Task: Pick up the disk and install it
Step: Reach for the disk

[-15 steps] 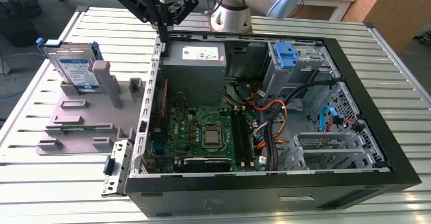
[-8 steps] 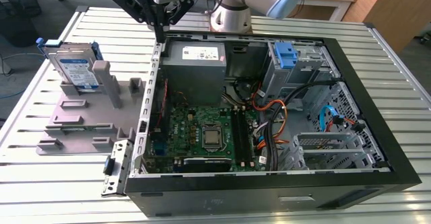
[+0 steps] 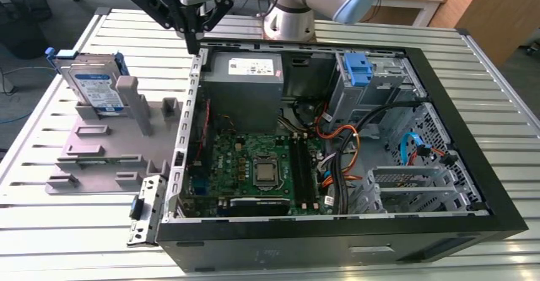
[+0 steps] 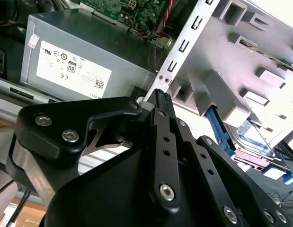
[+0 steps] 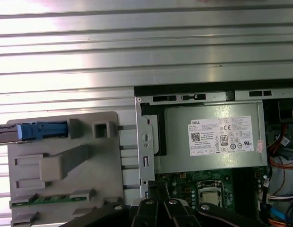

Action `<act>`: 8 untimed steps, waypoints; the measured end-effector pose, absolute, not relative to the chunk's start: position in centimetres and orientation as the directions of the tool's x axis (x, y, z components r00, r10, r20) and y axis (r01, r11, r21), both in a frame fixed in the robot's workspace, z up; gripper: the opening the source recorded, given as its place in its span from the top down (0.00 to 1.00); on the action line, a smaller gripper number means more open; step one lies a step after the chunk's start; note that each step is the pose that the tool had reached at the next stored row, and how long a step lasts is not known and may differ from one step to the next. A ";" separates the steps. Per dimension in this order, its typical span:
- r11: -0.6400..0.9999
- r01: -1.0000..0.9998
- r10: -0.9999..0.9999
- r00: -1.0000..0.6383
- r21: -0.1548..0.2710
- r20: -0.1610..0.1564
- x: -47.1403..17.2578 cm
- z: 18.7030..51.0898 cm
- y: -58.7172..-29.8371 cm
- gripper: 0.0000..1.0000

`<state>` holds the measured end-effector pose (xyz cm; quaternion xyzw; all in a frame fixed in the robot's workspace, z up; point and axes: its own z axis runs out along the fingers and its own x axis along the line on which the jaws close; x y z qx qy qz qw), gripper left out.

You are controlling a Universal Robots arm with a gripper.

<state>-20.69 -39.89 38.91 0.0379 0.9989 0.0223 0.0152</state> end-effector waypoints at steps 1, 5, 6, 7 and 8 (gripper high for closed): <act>0.996 0.075 0.076 -0.997 0.046 -0.029 -20.8 38.9 -39.9 0.89; 0.996 0.075 0.076 -0.997 0.046 -0.029 -21.2 38.9 -39.9 0.89; 0.996 0.075 0.076 -0.997 0.046 -0.029 -21.3 38.9 -39.9 0.89; 0.996 0.075 0.076 -0.997 0.046 -0.029 -21.5 38.9 -39.9 0.89; 0.996 0.075 0.076 -0.997 0.046 -0.029 -21.5 38.9 -39.9 0.89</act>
